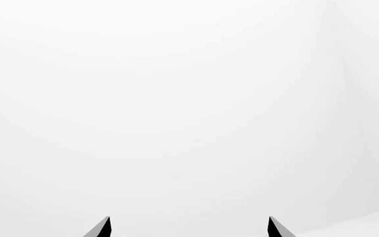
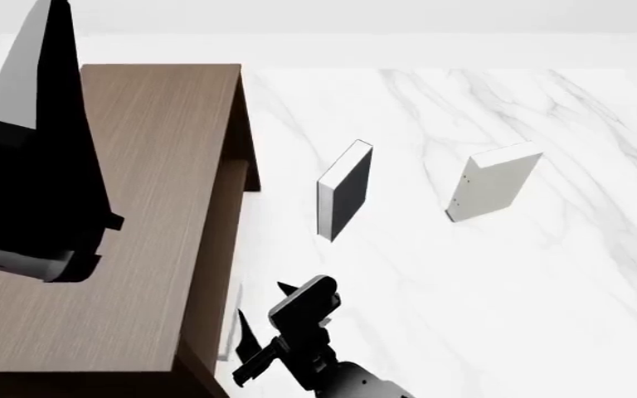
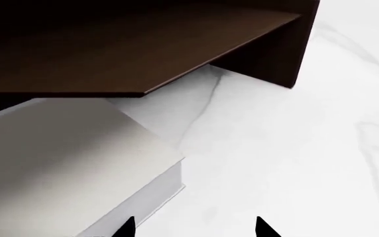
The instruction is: Pick up the book on the right and place it under the cabinet shelf.
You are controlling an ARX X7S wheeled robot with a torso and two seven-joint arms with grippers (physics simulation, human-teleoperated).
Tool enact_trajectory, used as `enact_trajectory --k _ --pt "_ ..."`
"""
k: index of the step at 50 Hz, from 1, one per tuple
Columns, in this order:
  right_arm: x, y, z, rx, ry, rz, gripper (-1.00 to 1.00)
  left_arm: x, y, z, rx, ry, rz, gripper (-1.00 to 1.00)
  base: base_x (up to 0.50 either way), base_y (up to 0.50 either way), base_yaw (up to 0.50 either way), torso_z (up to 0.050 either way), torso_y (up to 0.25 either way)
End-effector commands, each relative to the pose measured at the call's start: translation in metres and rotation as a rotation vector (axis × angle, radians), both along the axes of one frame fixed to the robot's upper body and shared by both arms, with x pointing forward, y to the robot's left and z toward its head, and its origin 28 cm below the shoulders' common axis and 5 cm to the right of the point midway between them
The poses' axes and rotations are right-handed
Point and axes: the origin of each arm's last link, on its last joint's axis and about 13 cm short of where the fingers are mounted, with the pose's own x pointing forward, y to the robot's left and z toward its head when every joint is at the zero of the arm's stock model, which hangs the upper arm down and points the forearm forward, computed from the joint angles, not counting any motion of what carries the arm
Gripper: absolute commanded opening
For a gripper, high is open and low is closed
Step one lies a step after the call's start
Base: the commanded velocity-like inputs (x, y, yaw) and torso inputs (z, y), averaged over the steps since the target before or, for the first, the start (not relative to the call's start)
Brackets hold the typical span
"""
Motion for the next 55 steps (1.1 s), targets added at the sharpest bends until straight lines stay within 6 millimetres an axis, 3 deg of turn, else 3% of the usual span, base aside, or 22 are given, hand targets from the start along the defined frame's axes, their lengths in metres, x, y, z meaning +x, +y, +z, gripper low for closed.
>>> enact_trajectory --k 1,11,29,55 --pt "-0.030 0.009 -0.026 -0.072 0.154 0.212 1.00 0.000 0.000 -0.001 0.000 0.002 0.001 1.00 0.00 0.00 0.00 0.000 0.000" --pt "-0.029 0.008 -0.027 -0.079 0.144 0.199 1.00 0.000 0.002 -0.002 -0.003 0.003 0.002 1.00 0.00 0.00 0.00 -0.001 -0.004" --pt "0.002 -0.030 -0.023 -0.160 -0.048 -0.270 1.00 -0.001 0.002 -0.002 -0.003 0.000 0.003 1.00 0.00 0.00 0.00 -0.001 -0.004" --pt "0.010 -0.072 -0.017 -0.128 -0.043 -0.452 1.00 -0.003 0.001 0.001 0.000 -0.007 -0.005 1.00 0.00 0.00 0.00 -0.002 -0.003"
